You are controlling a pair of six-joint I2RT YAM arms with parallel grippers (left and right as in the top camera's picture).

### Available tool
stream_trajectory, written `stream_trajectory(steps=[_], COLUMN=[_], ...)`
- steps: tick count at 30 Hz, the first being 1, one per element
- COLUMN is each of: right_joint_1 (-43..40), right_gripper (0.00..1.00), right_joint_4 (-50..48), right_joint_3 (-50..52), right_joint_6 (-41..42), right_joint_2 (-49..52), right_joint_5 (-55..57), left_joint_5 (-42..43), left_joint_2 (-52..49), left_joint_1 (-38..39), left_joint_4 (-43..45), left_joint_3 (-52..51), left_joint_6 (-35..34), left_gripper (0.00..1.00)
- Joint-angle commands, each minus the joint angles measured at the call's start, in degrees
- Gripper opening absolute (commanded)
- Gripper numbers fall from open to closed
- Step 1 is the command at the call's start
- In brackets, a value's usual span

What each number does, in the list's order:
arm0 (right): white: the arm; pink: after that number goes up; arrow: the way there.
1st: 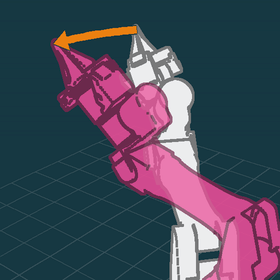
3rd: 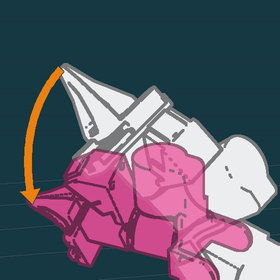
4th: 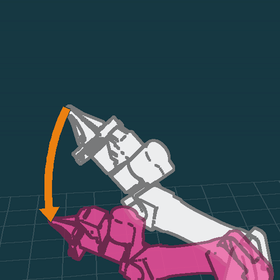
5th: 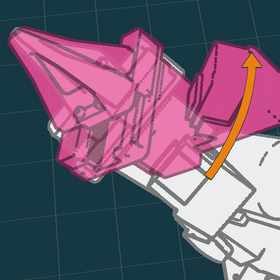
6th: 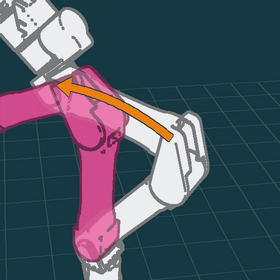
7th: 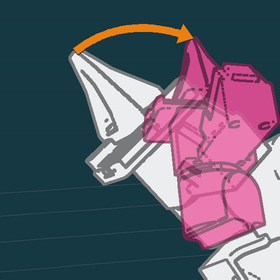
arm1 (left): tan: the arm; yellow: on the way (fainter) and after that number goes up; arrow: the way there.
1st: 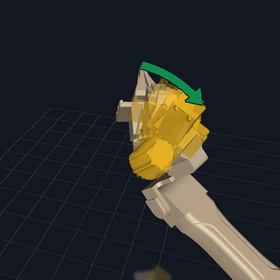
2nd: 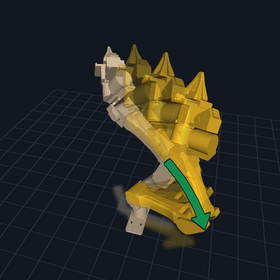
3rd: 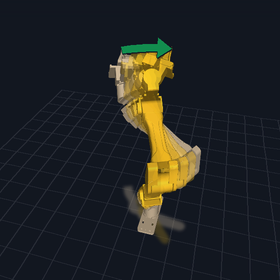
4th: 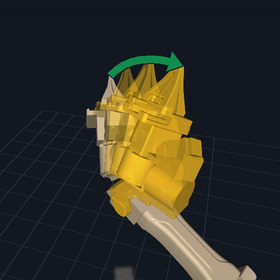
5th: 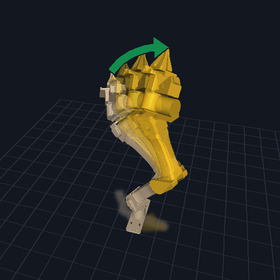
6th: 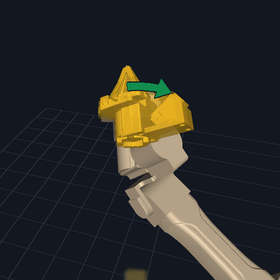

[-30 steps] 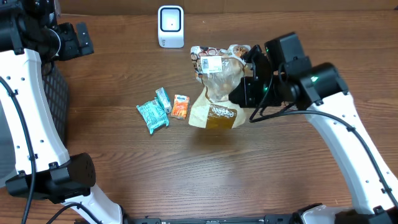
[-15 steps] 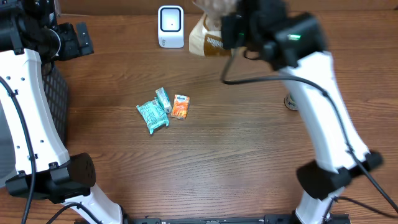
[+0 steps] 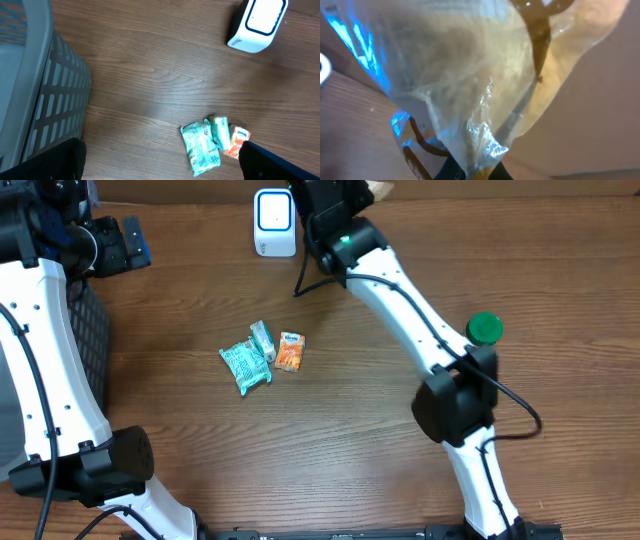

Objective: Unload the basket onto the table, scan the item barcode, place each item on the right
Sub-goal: 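Hold the mushroom bag in front of the white scanner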

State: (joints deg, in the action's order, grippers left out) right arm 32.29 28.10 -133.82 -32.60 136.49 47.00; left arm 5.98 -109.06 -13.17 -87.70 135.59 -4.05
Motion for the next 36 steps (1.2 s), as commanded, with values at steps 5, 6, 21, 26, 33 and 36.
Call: stream_trajectory(steps=[5,6,21,26,33,36], right_joint_1=[0.4,0.4,2.2,2.6,2.6,2.6], right_gripper=[0.04,0.04,0.04,0.04,0.04,0.04], right_joint_4=[-15.2,-16.5,-25.4,-26.0,-26.1,-26.4], right_joint_3=[-1.1,-1.1,-1.1,-1.1,-1.1,-1.1], right_joint_6=[-16.6,-17.9,-19.7,-19.7,-19.7,-19.7], right_joint_2=[6.8,7.5,13.1,13.1,13.1,13.1], right_joint_5=[3.3,3.3,3.1,3.1,3.1,3.1], left_joint_5=[0.7,0.7,0.7,0.7,0.7,0.7], left_joint_2=[0.7,0.7,0.7,0.7,0.7,0.7], left_joint_1=[0.1,0.1,0.1,0.1,0.1,0.1], left_joint_4=[0.1,0.1,0.1,0.1,0.1,0.1], left_joint_3=[0.5,0.5,0.5,0.5,0.5,0.5], left_joint_6=[0.9,0.9,0.9,0.9,0.9,0.9], left_gripper=[1.00,0.99,0.99,1.00,0.99,1.00])
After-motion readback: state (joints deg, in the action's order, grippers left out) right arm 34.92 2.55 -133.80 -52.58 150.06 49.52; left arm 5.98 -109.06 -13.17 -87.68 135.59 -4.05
